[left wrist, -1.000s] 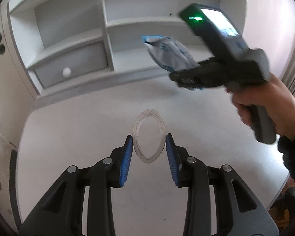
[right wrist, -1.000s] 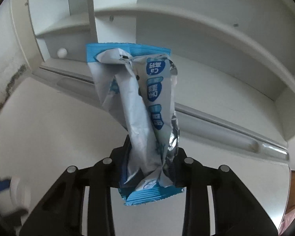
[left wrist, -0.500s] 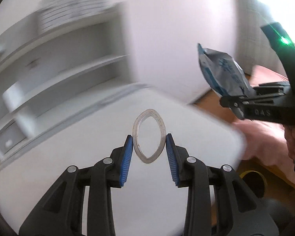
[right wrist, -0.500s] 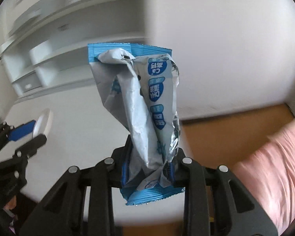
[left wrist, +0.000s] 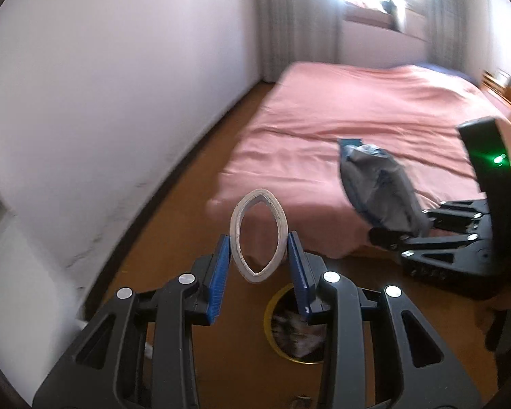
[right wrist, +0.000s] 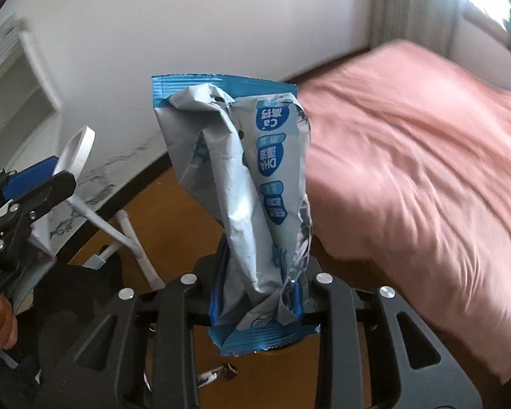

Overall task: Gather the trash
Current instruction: 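Carry the tape ring and blue-white snack bag over the black bin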

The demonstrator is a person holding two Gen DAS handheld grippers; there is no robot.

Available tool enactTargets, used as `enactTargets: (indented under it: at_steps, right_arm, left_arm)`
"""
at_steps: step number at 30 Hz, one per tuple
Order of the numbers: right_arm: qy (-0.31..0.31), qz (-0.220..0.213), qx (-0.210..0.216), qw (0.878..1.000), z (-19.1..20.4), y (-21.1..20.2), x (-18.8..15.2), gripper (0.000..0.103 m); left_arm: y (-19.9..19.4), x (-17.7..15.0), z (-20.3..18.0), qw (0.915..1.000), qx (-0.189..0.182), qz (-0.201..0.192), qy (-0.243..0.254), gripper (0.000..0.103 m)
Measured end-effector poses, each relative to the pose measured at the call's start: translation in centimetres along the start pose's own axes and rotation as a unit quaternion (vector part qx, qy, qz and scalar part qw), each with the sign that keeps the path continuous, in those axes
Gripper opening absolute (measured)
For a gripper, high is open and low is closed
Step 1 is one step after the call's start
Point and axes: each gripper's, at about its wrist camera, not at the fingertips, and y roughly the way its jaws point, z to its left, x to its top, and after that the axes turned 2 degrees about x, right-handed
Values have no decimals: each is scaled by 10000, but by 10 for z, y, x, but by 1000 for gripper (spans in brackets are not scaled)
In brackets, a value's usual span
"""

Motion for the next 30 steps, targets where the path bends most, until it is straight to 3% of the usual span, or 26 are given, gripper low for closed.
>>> enactTargets:
  at_steps: [3,11,13,16,18,30]
  right_arm:
    - [258,206,-5,9995,-24,19,-17,30]
    - [459,626,206,9968,-52,56,-58,30]
    - [495,658,253,9963,-56,61,-64,30]
    - [507,762,348,9952,-58,70,-69,30]
    - [516,876,378,9941,-61,77,-74,30]
    - [631,1240,500,9890,-67,107,-84,32]
  left_arm:
    - [27,2,-29,9992,-300,272,43,33]
    - [90,-29,-33,9910,-639,1155,-219,33]
    - [105,-42,-42,9871,-608,1441,-328,34]
    - [124,-53,-34,9736,-874,1916,-882,34]
    - [132,-59,-35,9685,-918,2112,-951,34]
    - [147,-67,-32,9598,-933,2372,-1172,34]
